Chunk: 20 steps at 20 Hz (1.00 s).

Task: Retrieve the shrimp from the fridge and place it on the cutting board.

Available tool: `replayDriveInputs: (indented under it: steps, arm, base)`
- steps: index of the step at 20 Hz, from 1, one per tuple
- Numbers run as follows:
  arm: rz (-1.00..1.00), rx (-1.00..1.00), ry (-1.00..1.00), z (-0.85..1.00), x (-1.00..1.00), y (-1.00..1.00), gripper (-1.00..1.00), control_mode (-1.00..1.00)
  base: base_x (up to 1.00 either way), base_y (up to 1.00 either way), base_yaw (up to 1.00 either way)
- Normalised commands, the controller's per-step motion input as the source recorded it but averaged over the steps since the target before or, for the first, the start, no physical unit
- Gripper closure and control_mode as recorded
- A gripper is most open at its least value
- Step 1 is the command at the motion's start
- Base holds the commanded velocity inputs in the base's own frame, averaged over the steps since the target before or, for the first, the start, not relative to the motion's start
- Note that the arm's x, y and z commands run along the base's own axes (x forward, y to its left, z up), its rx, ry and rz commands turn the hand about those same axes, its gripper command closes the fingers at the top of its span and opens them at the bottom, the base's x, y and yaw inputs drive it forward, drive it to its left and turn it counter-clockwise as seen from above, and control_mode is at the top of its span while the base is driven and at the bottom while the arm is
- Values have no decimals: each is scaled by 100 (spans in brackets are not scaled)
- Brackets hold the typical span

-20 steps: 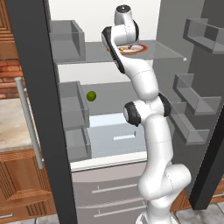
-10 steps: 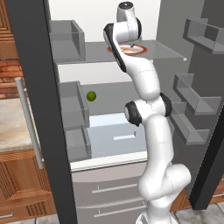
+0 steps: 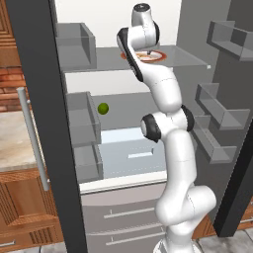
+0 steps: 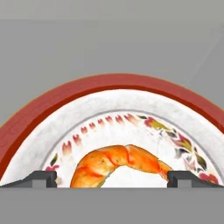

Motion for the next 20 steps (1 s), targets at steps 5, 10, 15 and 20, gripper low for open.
replayDriveInputs:
  steps: [5, 10, 15, 20]
  arm:
    - [0, 0, 0, -23, 0, 0, -100, -100]
    - [0, 0, -3, -18, 4, 2, -100, -100]
    - [0, 0, -4, 0, 20, 1, -100, -100]
    - [0, 0, -1, -9, 9, 0, -100, -100]
  base:
    - [0, 0, 0]
    - [0, 0, 0]
    - [0, 0, 0]
    - [0, 0, 0]
